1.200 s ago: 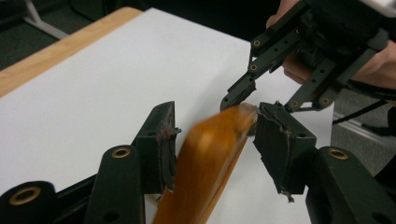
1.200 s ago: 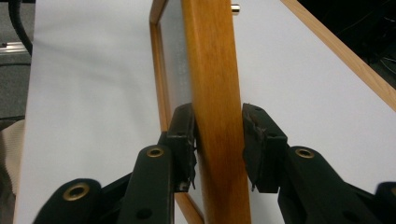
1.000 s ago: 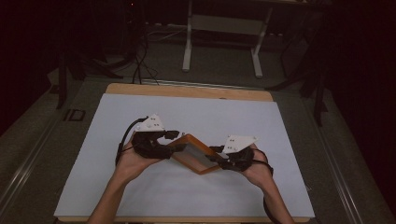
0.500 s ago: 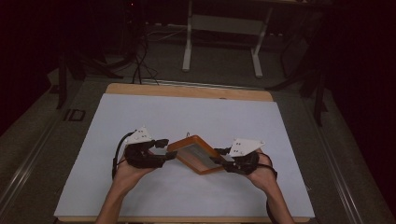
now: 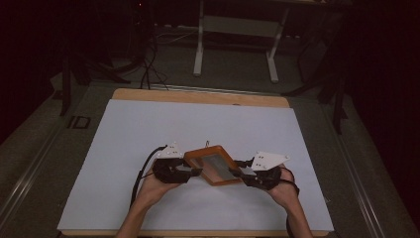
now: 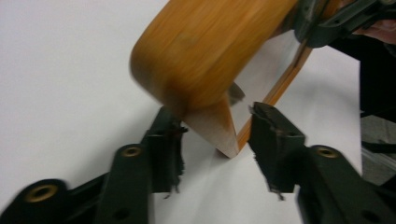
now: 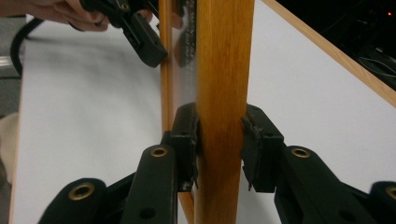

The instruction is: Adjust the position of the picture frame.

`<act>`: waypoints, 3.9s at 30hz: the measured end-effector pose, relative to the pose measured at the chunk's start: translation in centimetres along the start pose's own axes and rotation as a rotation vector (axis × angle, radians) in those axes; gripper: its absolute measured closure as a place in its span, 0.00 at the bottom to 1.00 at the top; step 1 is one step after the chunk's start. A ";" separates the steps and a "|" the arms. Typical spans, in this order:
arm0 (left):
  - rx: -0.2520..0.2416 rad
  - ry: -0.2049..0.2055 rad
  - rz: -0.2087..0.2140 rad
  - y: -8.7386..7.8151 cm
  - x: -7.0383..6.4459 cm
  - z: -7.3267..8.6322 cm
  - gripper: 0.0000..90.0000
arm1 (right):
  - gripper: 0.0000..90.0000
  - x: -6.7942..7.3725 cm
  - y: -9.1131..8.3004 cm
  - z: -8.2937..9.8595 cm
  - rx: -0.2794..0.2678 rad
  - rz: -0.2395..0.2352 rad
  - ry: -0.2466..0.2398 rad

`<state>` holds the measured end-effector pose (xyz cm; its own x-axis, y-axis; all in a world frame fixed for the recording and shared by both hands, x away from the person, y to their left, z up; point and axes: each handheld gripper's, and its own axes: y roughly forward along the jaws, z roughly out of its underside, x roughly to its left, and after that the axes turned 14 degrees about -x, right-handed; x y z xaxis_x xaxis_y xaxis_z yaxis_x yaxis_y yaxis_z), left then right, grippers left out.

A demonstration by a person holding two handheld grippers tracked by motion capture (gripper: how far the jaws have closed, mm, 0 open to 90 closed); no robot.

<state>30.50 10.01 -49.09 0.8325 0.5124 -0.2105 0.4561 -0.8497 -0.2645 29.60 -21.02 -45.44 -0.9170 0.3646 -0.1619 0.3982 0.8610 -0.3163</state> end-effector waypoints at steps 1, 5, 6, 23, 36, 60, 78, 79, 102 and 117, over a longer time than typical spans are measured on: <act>0.000 0.000 0.000 0.0 0.0 0.0 0.66 | 0.76 0.0 0.0 0.0 0.000 0.000 0.000; -0.003 0.015 0.016 0.1 -0.1 -0.4 0.70 | 0.76 -0.1 -0.5 0.4 0.016 0.014 0.006; -0.005 0.014 0.021 0.1 -0.1 -0.4 0.70 | 0.76 -0.1 -0.5 0.4 0.016 0.014 0.006; -0.041 0.027 -0.021 -0.1 -0.7 -1.0 0.75 | 0.76 -0.8 -0.8 1.9 0.010 0.026 0.101; -0.114 -0.018 -0.043 -1.9 -0.1 -1.3 0.75 | 0.75 -0.5 1.3 2.2 -0.004 0.013 0.192; -0.085 -0.116 -0.111 -3.2 0.3 -0.9 0.77 | 0.76 -0.8 3.5 4.1 -0.022 -0.090 0.430; -0.042 -0.114 -0.063 -1.6 1.3 1.4 0.70 | 0.73 -1.7 4.5 3.9 0.027 -0.101 0.405; -0.031 -0.110 -0.070 -1.5 1.3 1.5 0.70 | 0.72 -1.7 4.5 3.9 0.030 -0.086 0.397; 0.031 -0.187 -0.244 0.7 2.2 1.9 0.61 | 0.67 -2.7 5.9 4.4 0.106 0.088 0.615; 0.095 -0.265 -0.254 1.7 3.0 2.5 0.51 | 0.62 -3.0 7.0 5.5 0.160 0.095 0.726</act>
<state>33.03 10.44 -52.49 0.5810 0.7302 -0.3595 0.5959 -0.6825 -0.4232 35.28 -18.06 -52.31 -0.6417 0.6248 0.4448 0.4243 0.7723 -0.4729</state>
